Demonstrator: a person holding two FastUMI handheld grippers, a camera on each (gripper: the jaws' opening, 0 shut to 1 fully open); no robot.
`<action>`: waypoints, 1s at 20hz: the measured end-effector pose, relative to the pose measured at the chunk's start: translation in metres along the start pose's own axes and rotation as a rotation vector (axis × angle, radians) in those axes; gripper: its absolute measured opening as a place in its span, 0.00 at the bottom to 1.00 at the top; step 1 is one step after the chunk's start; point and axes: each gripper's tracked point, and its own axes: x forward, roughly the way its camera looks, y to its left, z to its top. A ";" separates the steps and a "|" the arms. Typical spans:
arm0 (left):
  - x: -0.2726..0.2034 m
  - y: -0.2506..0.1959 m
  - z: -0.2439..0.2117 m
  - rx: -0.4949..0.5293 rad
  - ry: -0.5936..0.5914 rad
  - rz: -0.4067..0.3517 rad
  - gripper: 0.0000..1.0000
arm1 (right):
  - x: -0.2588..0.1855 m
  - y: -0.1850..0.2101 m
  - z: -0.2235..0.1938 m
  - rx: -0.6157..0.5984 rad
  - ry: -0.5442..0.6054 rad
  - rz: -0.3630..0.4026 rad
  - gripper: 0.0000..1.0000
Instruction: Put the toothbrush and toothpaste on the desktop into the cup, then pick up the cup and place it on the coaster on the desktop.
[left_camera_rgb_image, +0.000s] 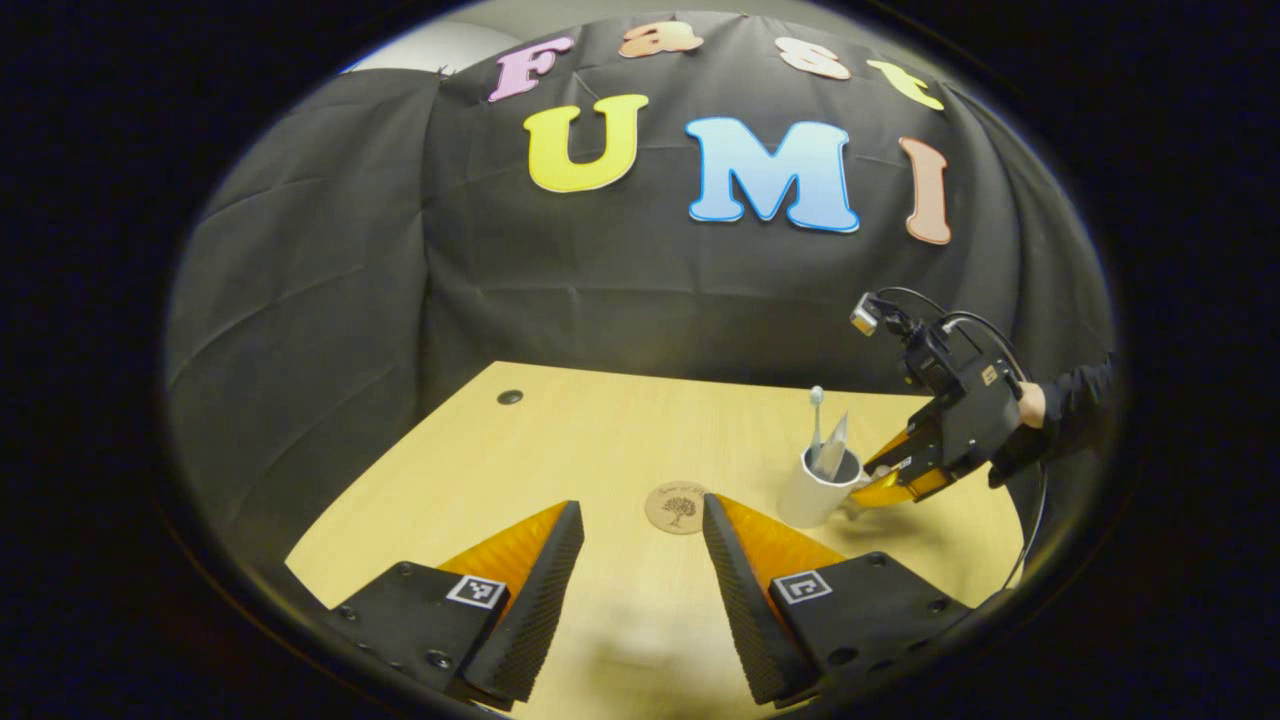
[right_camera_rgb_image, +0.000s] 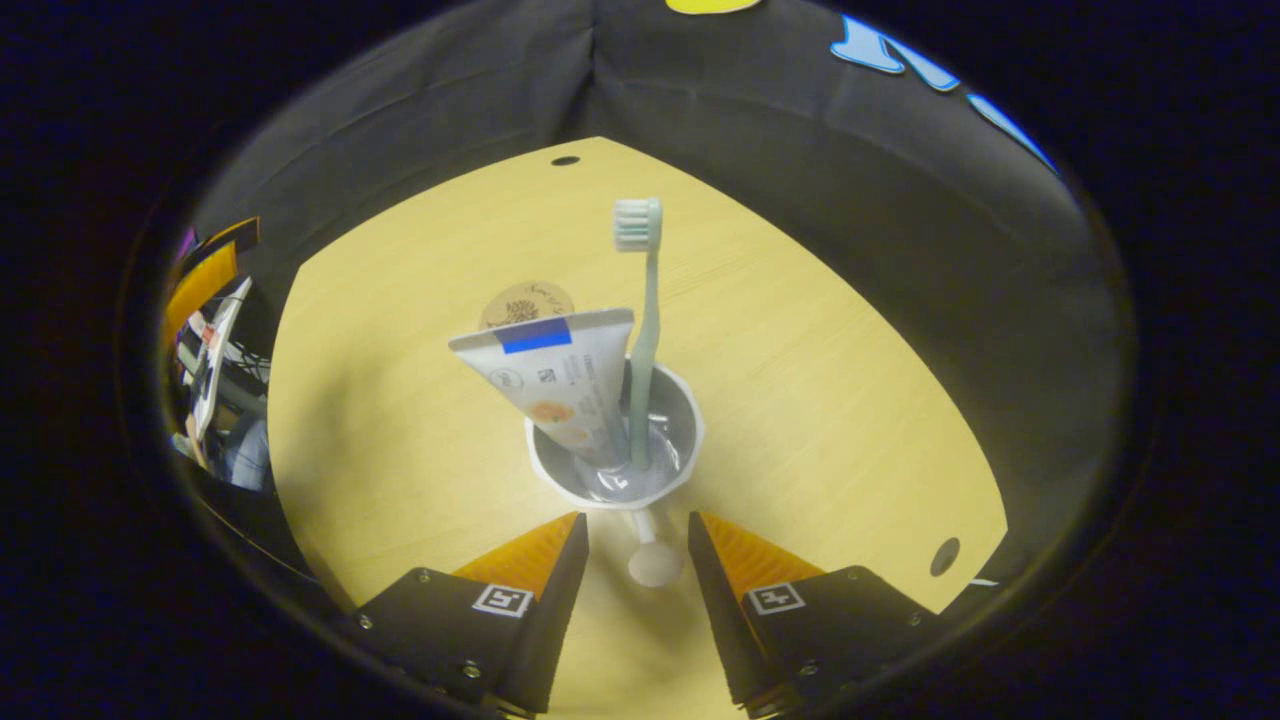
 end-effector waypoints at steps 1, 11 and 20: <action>-0.001 0.000 -0.001 -0.002 0.002 -0.001 0.82 | 0.004 0.001 0.000 -0.001 0.004 0.006 0.63; 0.005 -0.005 -0.007 -0.029 0.016 -0.005 0.82 | 0.008 -0.003 -0.005 -0.013 0.042 -0.016 0.16; 0.011 -0.003 -0.007 -0.029 0.006 0.008 0.82 | 0.006 0.001 -0.008 0.019 0.030 -0.027 0.16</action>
